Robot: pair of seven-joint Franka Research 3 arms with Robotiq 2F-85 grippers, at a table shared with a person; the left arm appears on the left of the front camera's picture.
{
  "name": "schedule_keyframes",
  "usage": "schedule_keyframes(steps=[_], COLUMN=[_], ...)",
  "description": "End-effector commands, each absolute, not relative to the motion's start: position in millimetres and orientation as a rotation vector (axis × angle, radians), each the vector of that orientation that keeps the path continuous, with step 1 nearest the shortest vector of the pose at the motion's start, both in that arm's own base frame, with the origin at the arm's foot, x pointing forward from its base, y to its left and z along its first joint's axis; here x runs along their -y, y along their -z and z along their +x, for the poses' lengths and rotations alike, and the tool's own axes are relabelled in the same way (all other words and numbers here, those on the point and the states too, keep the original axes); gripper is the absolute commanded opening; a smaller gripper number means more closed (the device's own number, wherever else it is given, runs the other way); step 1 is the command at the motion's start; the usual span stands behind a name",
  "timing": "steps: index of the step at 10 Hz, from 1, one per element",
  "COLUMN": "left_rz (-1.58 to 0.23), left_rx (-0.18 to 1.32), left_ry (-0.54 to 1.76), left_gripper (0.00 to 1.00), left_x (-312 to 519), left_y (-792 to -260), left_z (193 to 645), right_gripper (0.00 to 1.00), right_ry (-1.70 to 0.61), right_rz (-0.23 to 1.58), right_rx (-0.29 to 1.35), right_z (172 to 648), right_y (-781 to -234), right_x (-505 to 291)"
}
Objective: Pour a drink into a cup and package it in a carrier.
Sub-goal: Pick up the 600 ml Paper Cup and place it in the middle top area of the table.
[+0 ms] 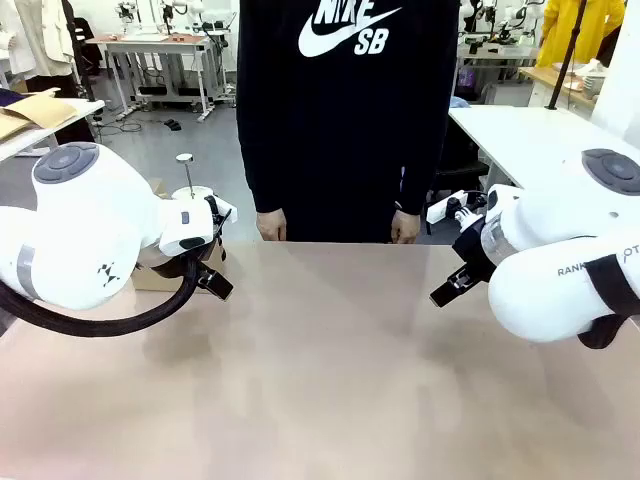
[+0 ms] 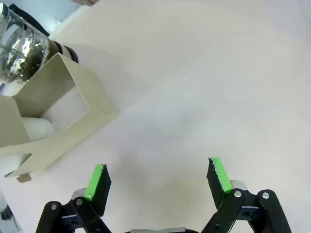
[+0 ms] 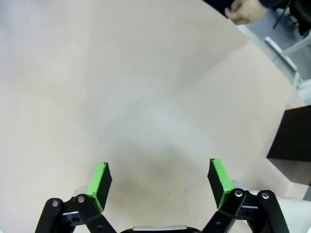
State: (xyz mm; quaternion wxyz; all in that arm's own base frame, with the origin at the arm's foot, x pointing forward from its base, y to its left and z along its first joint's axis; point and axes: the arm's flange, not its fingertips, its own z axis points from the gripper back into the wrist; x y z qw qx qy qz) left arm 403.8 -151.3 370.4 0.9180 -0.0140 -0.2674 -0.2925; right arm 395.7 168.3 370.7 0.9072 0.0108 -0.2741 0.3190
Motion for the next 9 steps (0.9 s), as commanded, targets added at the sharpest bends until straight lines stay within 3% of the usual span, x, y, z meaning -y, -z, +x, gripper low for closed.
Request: schedule_keyframes(steps=[1, 9], left_rz=[-0.029, -0.029], left_rx=[0.55, 0.55], left_ry=[0.602, 0.602], left_gripper=[1.0, 1.0], left_x=[151.4, 151.4], left_y=[-370.4, -370.4], left_z=[403.8, 403.8], right_gripper=[1.0, 1.0], right_ry=[-0.658, -0.658], right_rz=[0.022, 0.022], right_rx=[0.566, 0.566], right_z=[395.7, 395.7], right_y=[-370.7, -370.7], right_x=[-168.3, -168.3])
